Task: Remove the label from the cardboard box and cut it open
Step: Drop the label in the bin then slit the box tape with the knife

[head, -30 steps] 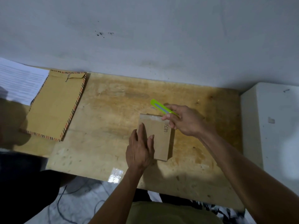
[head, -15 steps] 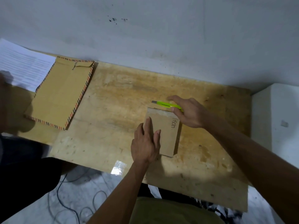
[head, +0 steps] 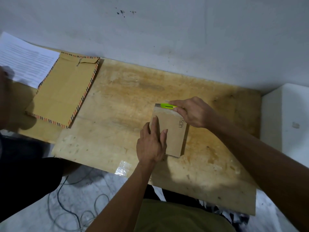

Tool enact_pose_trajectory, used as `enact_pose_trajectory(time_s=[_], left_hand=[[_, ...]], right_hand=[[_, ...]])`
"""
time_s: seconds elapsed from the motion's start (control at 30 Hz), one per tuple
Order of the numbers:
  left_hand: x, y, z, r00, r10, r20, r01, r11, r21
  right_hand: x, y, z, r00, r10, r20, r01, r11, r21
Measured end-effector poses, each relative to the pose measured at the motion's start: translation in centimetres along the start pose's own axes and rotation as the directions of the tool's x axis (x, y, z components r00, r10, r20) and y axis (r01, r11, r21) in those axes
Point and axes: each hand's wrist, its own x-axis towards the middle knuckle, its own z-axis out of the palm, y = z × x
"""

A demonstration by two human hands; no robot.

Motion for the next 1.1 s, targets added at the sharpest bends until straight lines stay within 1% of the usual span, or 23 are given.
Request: enact_pose_trajectory(time_s=[0.33, 0.6, 0.73, 0.83, 0.97, 1.1], left_hand=[[0.1, -0.2, 0.1, 1.000, -0.001, 0.013, 0.001, 1.000, 0.002], [0.1, -0.2, 0.1, 1.000, -0.004, 0.025, 0.004, 1.000, 0.000], [0.1, -0.1, 0.1, 1.000, -0.015, 0.025, 0.015, 1.000, 0.004], [0.1, -0.2, 0.1, 0.999, -0.019, 0.033, 0.018, 1.000, 0.018], [0.0, 0.0, 0.1, 0.999, -0.010, 0.038, 0.009, 1.000, 0.026], [-0.1, 0.1, 0.1, 0.999, -0.022, 0.043, 0.022, 1.000, 0.023]], right_hand=[[0.1, -0.1, 0.5, 0.999, 0.042, 0.025, -0.042, 0.999, -0.020], [-0.4, -0.5, 0.2, 0.998, 0.052, 0.022, -0.050, 0.992, -0.116], [-0.4, -0.6, -0.2, 0.997, 0.053, 0.051, -0.039, 0.969, -0.242], [-1.2, 0.1, -0.7, 0.994, 0.075, 0.074, -0.055, 0.969, -0.241], [-2.0, 0.7, -1.3, 0.994, 0.064, 0.094, -0.041, 0.971, -0.234], [-2.7, 1.2, -1.3, 0.997, 0.056, 0.048, -0.042, 0.969, -0.242]])
